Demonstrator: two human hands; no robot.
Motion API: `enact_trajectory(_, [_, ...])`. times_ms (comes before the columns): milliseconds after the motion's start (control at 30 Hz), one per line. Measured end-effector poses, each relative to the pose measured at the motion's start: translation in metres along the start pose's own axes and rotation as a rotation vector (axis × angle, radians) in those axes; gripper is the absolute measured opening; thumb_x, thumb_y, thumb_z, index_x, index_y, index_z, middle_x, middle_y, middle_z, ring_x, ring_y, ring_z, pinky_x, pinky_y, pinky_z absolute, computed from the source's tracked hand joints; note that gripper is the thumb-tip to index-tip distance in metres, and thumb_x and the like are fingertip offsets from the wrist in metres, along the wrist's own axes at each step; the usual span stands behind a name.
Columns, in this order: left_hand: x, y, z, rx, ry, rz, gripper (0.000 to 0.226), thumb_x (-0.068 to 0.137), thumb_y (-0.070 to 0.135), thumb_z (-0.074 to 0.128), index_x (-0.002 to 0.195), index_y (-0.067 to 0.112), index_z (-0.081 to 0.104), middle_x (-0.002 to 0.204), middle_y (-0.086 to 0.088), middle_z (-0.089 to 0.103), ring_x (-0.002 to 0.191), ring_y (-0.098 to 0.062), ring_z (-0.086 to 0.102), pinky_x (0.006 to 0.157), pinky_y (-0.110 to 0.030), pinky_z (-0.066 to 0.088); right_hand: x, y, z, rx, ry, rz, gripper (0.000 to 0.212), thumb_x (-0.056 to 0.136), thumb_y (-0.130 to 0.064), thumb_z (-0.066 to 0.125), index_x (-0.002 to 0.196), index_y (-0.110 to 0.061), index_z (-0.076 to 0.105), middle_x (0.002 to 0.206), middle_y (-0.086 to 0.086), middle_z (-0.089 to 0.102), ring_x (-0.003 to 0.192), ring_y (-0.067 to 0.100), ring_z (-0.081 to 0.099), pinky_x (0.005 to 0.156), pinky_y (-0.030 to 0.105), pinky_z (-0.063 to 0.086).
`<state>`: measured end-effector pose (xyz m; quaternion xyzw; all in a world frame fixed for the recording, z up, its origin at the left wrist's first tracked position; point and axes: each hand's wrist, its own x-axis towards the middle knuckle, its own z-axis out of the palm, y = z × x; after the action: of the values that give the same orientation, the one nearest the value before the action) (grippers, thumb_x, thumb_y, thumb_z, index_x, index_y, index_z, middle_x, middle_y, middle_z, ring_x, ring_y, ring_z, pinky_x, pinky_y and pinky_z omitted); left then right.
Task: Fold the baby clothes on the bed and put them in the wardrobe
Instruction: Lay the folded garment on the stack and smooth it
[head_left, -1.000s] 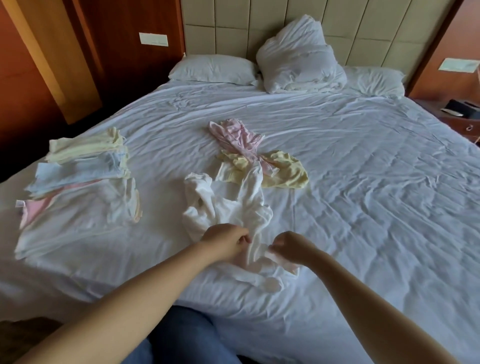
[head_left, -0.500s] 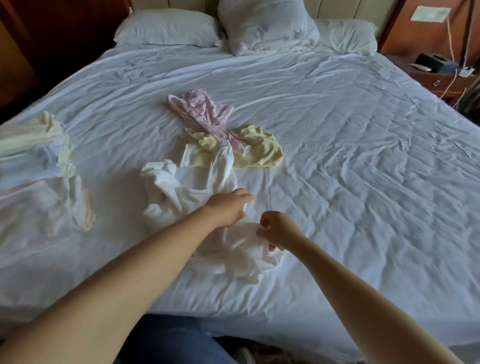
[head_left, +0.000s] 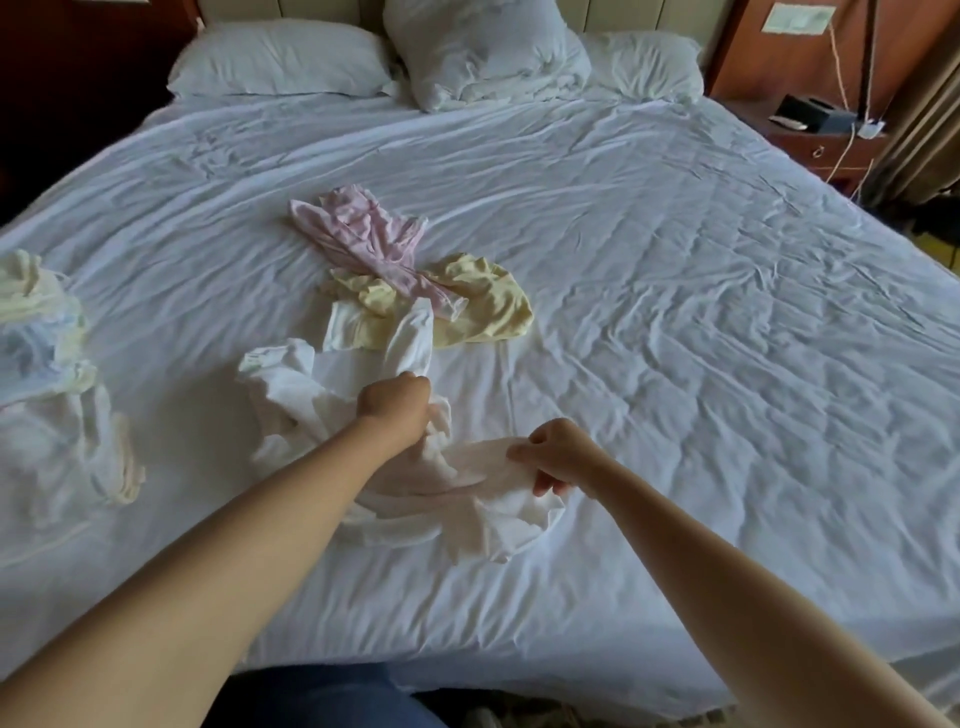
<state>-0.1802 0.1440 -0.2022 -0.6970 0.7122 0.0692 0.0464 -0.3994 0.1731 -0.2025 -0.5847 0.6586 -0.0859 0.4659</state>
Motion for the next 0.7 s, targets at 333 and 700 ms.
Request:
enact_trajectory(333, [-0.052, -0.050, -0.094, -0.804, 0.451, 0.033, 0.034, 0.096, 0.032, 0.058, 0.067, 0.024, 0.043, 0.052, 0.004, 0.053, 0.052, -0.017, 0.054, 0.061, -0.035, 0.042, -0.048, -0.075, -0.033, 0.520, 0.125, -0.420, 0.014, 0.096, -0.016, 0.058, 0.095, -0.004, 0.065, 0.078, 0.013, 0.066, 0.061, 0.021, 0.069, 0.056, 0.033, 0.059])
enact_trajectory(700, [-0.149, -0.089, -0.246, -0.806, 0.711, 0.084, 0.030, 0.099, 0.030, 0.055, 0.087, 0.003, 0.059, 0.052, 0.000, 0.054, 0.049, -0.013, 0.063, 0.043, -0.022, 0.041, -0.123, -0.177, -0.087, 0.493, 0.377, -0.894, 0.018, 0.094, -0.016, 0.059, 0.088, 0.000, 0.066, 0.063, 0.006, 0.059, 0.056, 0.016, 0.060, 0.052, 0.030, 0.053])
